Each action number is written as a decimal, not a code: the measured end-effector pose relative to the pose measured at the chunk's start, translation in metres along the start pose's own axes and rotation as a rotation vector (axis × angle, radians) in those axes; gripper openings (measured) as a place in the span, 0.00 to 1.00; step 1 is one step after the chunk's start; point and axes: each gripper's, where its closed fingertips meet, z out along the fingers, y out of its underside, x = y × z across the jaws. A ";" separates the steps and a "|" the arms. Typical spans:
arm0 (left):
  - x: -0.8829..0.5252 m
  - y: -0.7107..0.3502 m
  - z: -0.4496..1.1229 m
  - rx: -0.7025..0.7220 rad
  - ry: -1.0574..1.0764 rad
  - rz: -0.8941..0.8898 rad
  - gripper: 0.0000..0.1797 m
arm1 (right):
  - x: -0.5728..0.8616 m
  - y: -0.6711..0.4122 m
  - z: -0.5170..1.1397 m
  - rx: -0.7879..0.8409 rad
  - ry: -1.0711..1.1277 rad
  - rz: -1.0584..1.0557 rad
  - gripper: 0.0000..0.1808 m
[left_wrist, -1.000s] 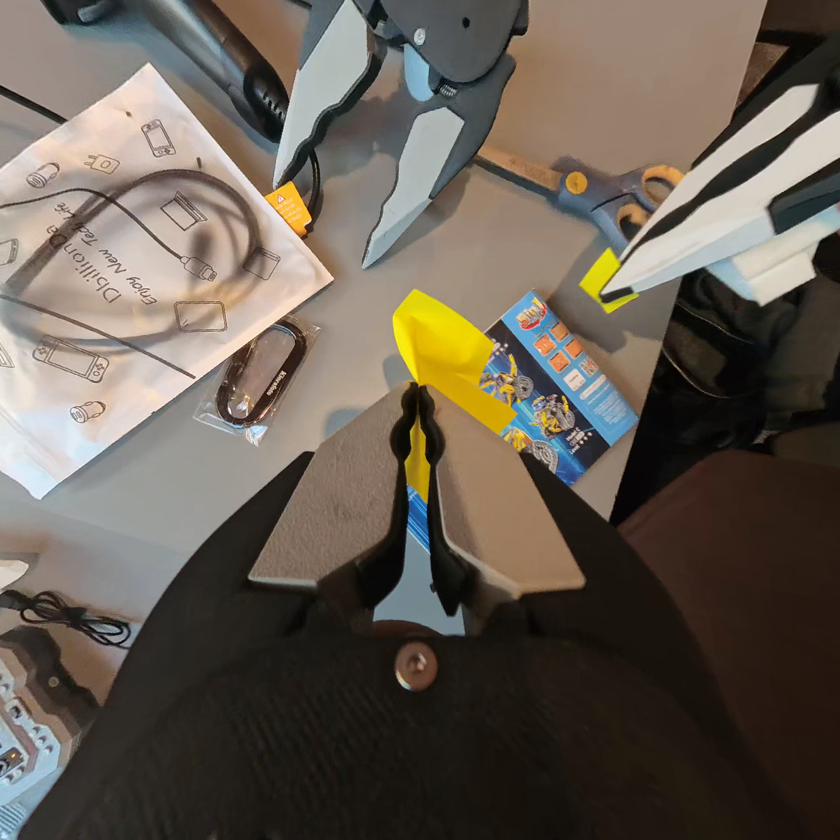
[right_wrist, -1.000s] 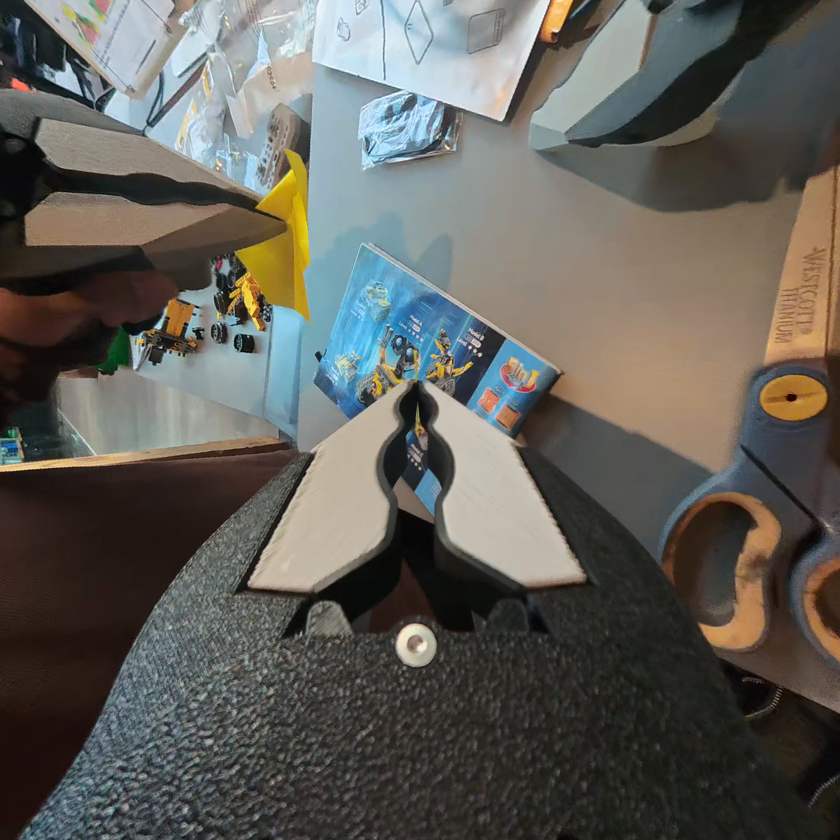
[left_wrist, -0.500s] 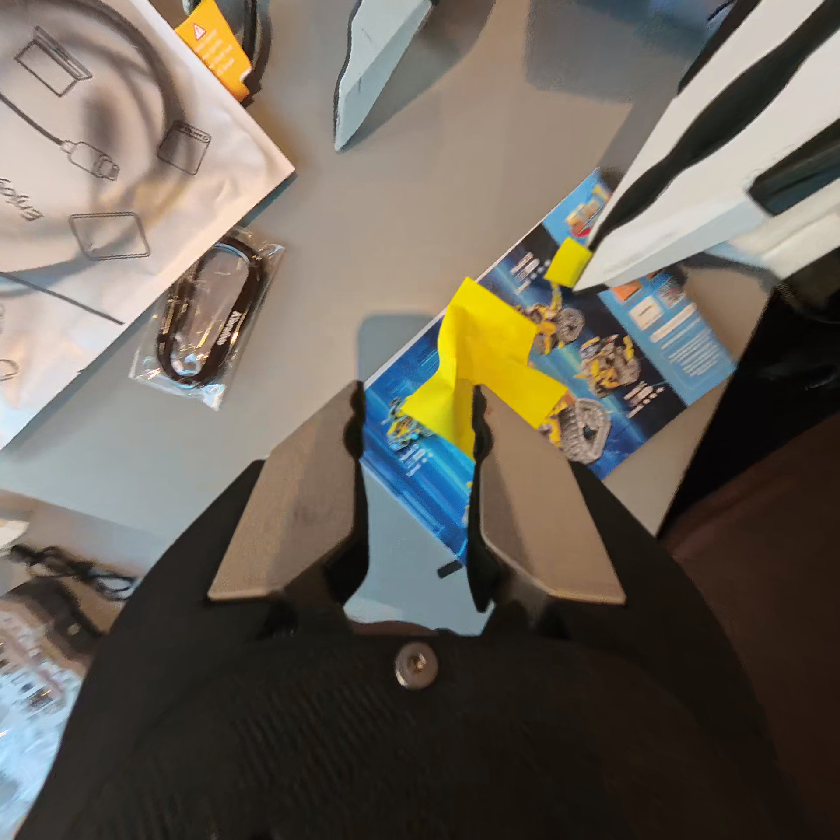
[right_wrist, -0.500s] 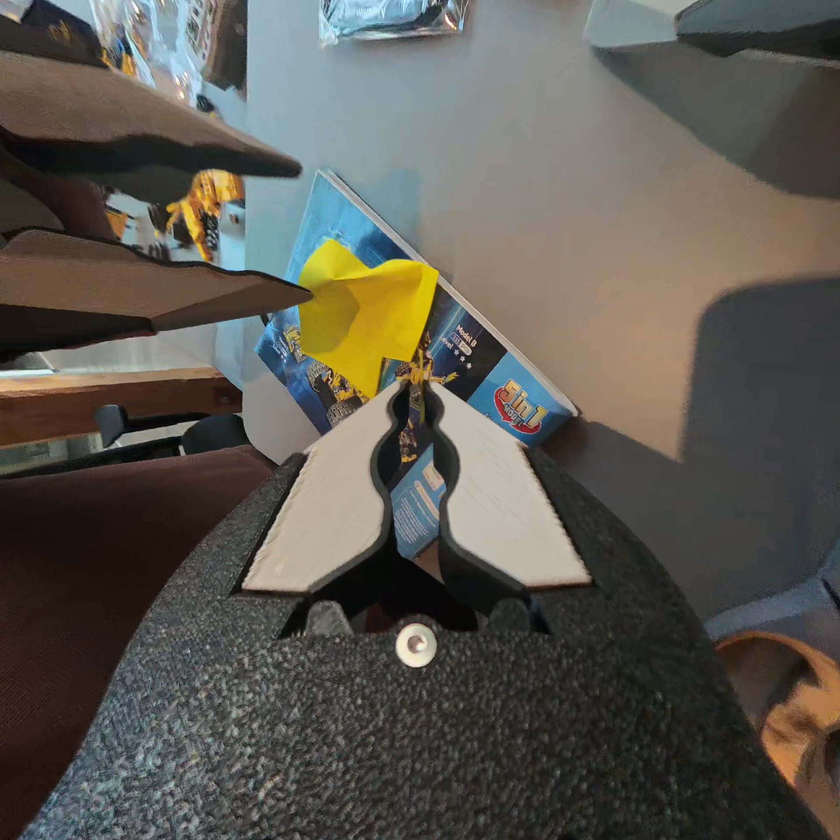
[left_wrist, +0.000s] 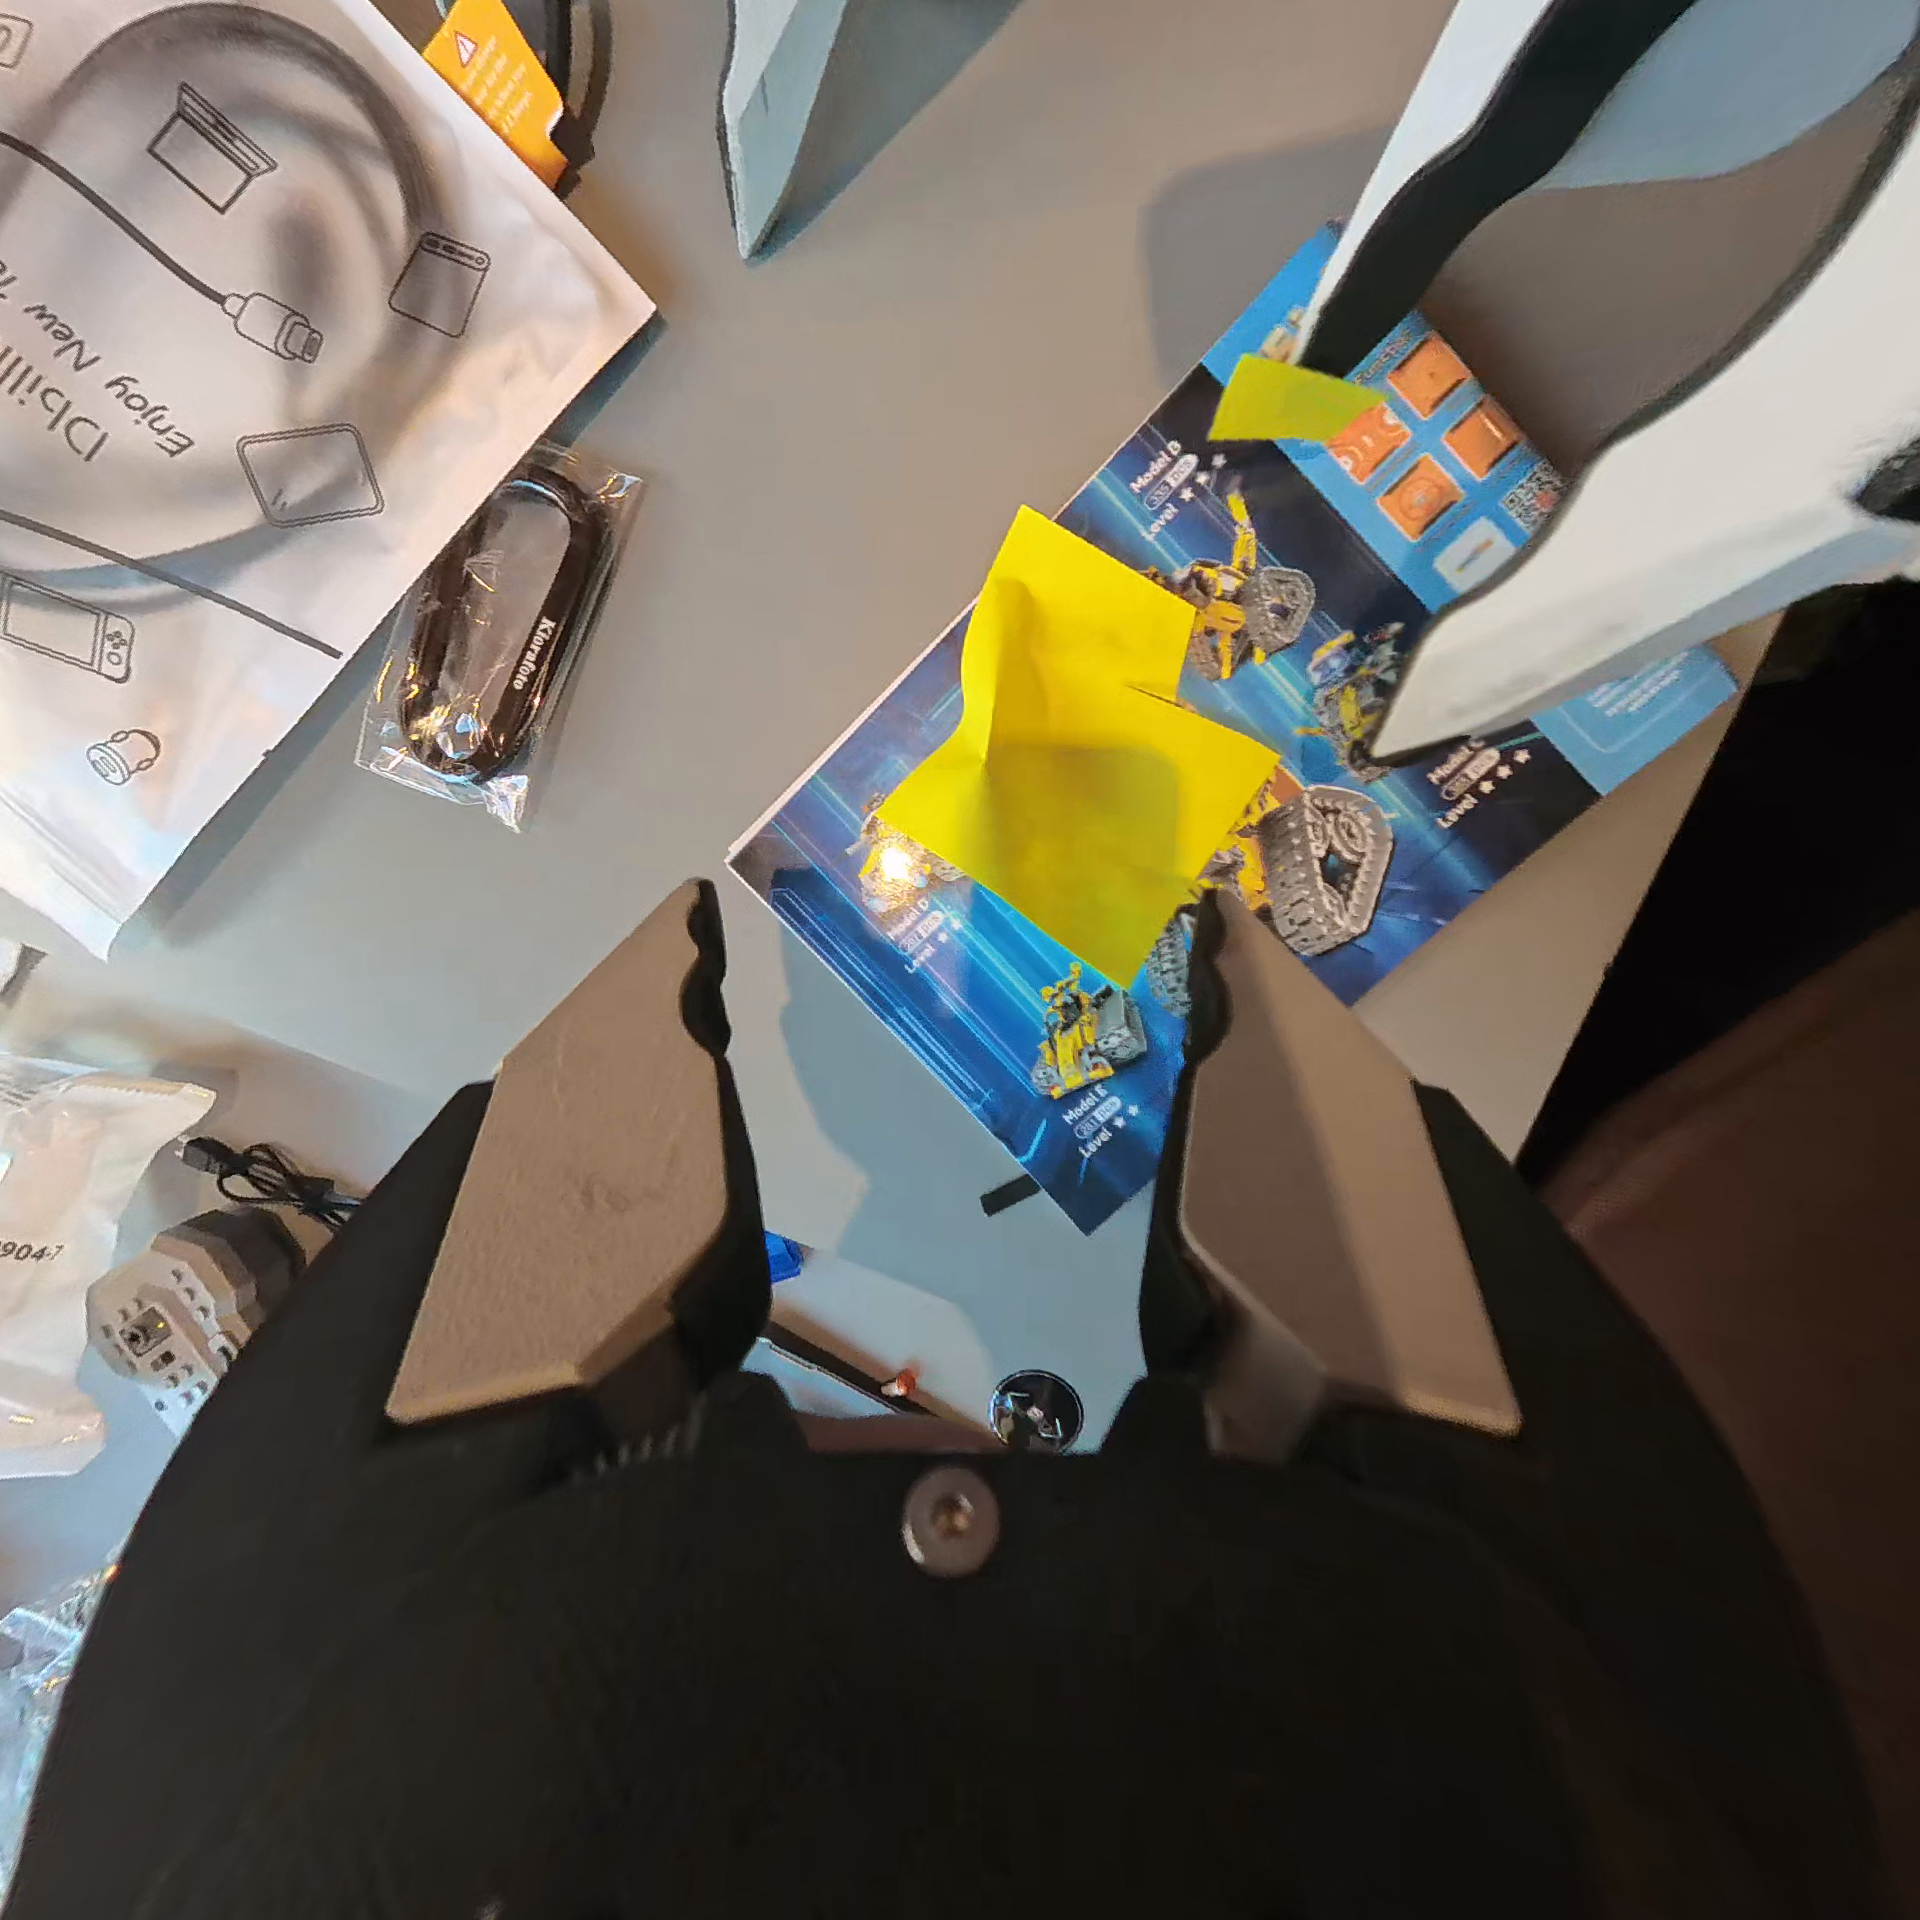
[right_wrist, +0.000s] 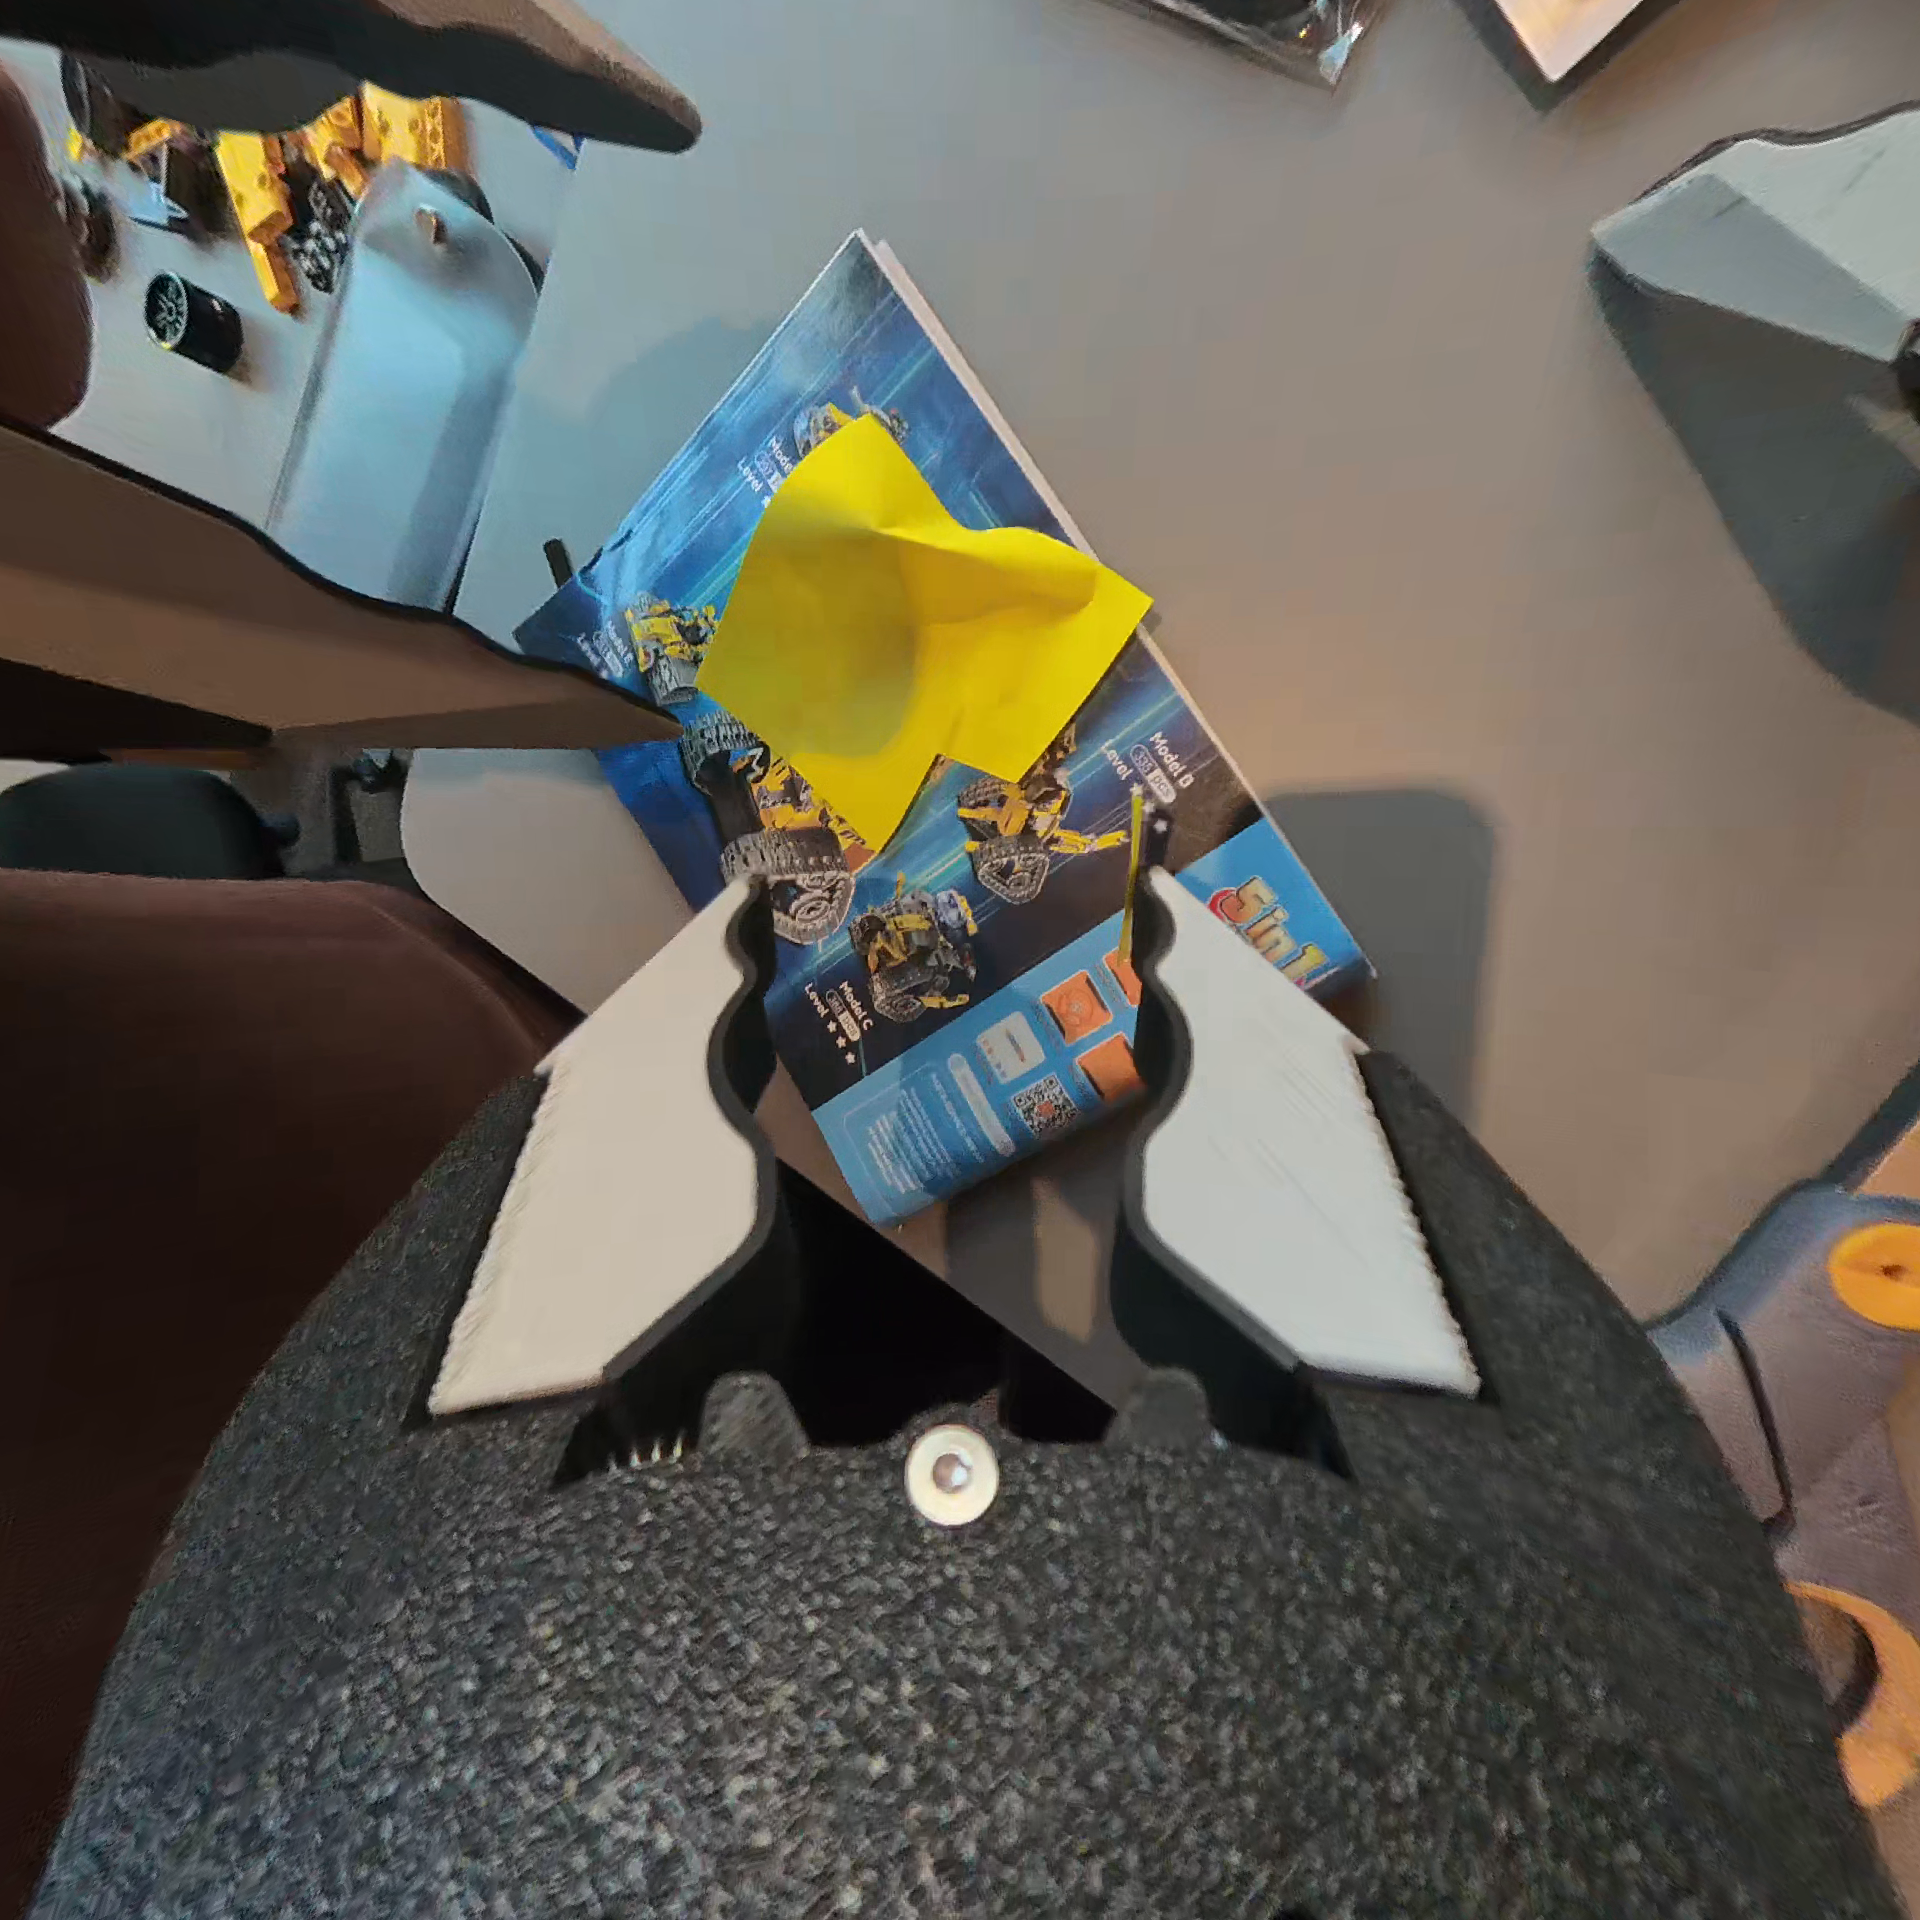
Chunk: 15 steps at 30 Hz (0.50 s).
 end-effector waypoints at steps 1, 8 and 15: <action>0.001 0.001 0.000 0.000 0.000 0.005 0.50 | -0.001 0.002 -0.002 0.002 0.005 -0.019 0.37; 0.008 0.006 -0.006 -0.003 0.014 0.040 0.50 | 0.001 0.016 -0.020 -0.030 0.138 -0.128 0.37; 0.008 0.011 -0.004 -0.034 0.008 0.070 0.51 | 0.009 0.027 -0.022 -0.067 0.257 -0.126 0.37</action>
